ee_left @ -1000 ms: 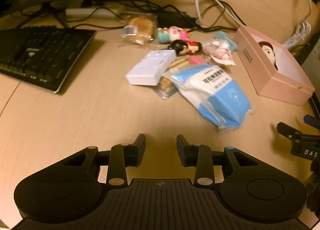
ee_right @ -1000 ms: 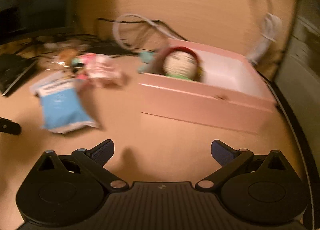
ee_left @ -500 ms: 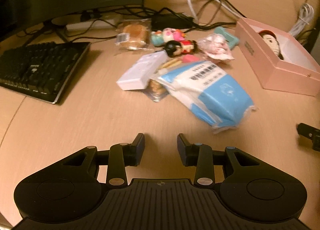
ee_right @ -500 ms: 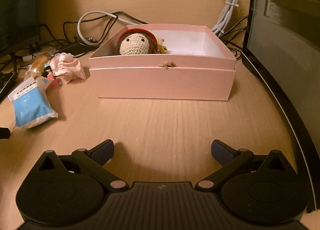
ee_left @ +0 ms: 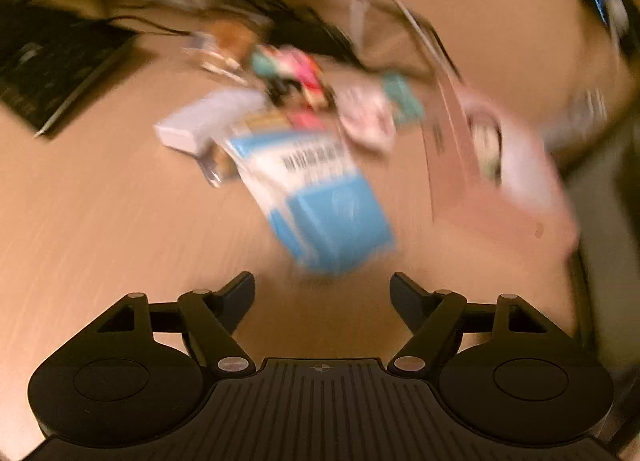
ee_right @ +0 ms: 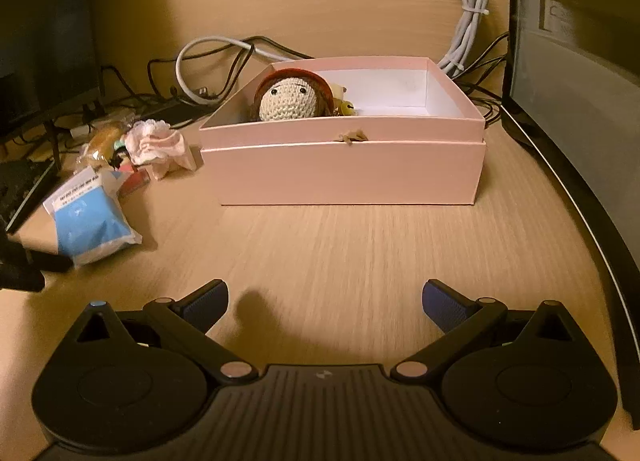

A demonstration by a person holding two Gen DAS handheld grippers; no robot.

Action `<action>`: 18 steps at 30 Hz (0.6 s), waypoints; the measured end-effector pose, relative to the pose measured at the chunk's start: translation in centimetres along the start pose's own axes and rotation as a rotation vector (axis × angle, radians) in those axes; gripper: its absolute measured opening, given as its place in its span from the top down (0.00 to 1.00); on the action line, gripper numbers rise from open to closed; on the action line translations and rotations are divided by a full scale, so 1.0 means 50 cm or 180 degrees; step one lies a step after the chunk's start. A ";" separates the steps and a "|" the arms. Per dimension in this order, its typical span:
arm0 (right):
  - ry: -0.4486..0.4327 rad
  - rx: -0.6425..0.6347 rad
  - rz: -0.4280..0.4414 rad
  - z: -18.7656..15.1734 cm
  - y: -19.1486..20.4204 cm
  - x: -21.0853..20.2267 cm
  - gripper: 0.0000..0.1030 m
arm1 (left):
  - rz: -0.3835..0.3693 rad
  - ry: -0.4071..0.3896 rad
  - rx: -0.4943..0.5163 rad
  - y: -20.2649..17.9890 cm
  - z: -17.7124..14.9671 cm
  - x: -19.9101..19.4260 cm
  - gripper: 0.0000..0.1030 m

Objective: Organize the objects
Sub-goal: 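Grasp the blue wet cotton pack with the left gripper and lift it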

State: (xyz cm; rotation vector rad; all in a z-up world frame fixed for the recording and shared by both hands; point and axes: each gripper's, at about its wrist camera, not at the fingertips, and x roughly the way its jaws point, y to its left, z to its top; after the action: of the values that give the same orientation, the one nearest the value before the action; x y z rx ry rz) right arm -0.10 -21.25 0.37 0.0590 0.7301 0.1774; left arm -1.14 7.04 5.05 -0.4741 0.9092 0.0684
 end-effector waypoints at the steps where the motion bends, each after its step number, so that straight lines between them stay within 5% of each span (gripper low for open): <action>1: -0.0009 0.0021 0.0013 0.000 -0.002 -0.001 0.00 | 0.0047 -0.0072 -0.0074 -0.006 0.011 -0.004 0.23; 11: -0.0021 0.0049 -0.0003 -0.003 0.000 -0.004 0.00 | 0.0700 -0.0175 0.0062 -0.080 0.080 0.110 0.23; 14: 0.0013 -0.0023 -0.0064 -0.002 0.007 -0.001 0.00 | 0.0648 -0.0062 0.0261 -0.082 0.080 0.133 0.24; 18: 0.0067 -0.0106 -0.0137 -0.001 0.015 0.004 0.00 | 0.0437 -0.0021 0.0421 -0.070 0.055 0.113 0.41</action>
State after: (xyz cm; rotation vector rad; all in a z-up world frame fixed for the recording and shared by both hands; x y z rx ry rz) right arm -0.08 -20.48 0.31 0.0098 0.7487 0.1493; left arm 5.29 4.30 3.41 -0.2882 0.9326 0.1340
